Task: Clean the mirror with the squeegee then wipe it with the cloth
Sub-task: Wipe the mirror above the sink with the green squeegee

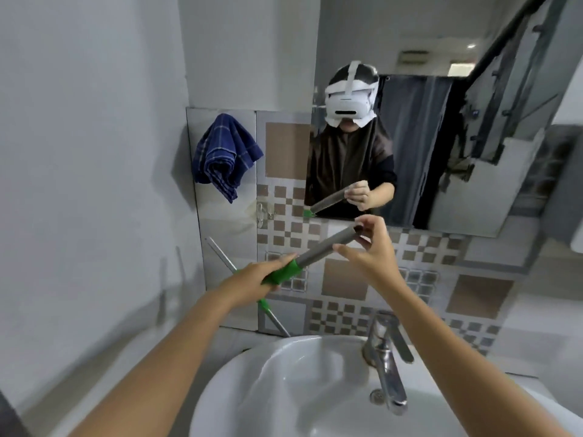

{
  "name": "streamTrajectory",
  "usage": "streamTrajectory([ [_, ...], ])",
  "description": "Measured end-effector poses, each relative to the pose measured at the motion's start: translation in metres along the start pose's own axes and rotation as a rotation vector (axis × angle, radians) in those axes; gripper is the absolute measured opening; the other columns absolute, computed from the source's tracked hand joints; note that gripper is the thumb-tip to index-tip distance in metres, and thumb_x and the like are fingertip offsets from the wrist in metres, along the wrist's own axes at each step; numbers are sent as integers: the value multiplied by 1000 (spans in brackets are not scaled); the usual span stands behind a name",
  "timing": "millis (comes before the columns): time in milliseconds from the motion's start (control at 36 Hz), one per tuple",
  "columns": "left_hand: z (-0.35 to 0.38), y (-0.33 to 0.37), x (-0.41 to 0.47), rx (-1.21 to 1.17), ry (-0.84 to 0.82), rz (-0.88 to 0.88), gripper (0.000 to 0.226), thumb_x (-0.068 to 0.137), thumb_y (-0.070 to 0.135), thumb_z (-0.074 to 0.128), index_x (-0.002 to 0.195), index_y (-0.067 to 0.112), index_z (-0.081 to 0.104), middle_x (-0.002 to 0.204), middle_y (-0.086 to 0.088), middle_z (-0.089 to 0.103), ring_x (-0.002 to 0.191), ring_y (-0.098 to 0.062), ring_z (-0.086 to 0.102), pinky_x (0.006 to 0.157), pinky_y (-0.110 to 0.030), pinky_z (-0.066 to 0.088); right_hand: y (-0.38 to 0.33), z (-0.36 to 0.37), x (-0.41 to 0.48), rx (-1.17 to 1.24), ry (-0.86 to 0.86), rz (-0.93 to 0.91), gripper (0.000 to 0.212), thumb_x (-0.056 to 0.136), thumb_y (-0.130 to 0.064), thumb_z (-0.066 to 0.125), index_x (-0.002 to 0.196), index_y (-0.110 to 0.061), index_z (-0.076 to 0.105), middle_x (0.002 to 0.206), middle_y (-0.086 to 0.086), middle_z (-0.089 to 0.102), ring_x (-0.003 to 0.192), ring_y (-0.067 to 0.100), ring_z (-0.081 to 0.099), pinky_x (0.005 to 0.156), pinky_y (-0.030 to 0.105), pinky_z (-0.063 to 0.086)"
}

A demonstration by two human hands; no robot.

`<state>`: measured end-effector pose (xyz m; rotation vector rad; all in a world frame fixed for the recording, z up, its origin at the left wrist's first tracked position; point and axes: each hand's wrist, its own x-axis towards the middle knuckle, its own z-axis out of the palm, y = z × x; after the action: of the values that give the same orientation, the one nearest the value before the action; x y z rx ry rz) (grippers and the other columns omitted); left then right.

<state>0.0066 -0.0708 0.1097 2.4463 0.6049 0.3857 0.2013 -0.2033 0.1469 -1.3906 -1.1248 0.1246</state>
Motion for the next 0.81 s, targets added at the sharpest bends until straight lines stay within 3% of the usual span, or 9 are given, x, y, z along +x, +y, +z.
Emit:
streamTrajectory([
  [83, 1, 24, -1, 158, -40, -10, 79, 91, 6, 50, 132, 62, 14, 144, 2, 38, 109, -21, 53, 92, -42, 50, 5, -39, -7, -363, -152, -75, 36, 72, -20, 77, 94, -15, 49, 88, -4, 50, 79, 8, 49, 66, 17, 40],
  [139, 6, 41, 0, 215, -45, -3, 73, 91, 5, 49, 138, 52, 17, 141, 0, 40, 107, -19, 52, 93, -39, 48, 9, -62, -12, -567, -265, -149, 28, 75, -24, 73, 87, -17, 49, 83, -4, 48, 71, 11, 44, 60, 19, 35],
  [278, 21, 74, -2, 202, 9, 51, 64, 90, 8, 54, 137, 45, 32, 144, 4, 40, 126, -16, 41, 106, -42, 35, 5, -101, -29, -844, -456, -209, 18, 83, -27, 62, 90, -21, 46, 92, -5, 46, 77, 12, 45, 67, 22, 36],
  [444, 39, 118, -2, 208, 37, 132, 50, 90, 10, 55, 135, 31, 44, 135, 0, 51, 120, -15, 46, 101, -34, 37, -6, -109, -48, -855, -563, -323, 22, 83, -19, 60, 104, -22, 52, 97, -9, 45, 82, 12, 48, 70, 20, 41],
  [556, 43, 138, -2, 240, 73, 176, 47, 89, 10, 57, 133, 26, 47, 133, 0, 54, 121, -14, 46, 104, -38, 36, -9, -117, -56, -838, -553, -338, 21, 85, -19, 59, 104, -19, 51, 100, -3, 52, 81, 15, 52, 67, 23, 47],
  [694, 34, 153, 4, 258, 110, 256, 43, 89, 18, 58, 131, 25, 51, 129, 2, 58, 118, -11, 49, 103, -38, 39, -15, -130, -49, -847, -524, -339, 21, 90, -28, 55, 107, -20, 47, 97, -9, 48, 77, 13, 52, 59, 17, 41],
  [806, 18, 162, 19, 279, 187, 354, 41, 89, 19, 59, 130, 22, 52, 127, 1, 59, 117, -11, 50, 101, -38, 42, -27, -138, -35, -854, -454, -339, 24, 91, -32, 52, 110, -20, 44, 102, -8, 48, 82, 18, 56, 67, 35, 49],
])
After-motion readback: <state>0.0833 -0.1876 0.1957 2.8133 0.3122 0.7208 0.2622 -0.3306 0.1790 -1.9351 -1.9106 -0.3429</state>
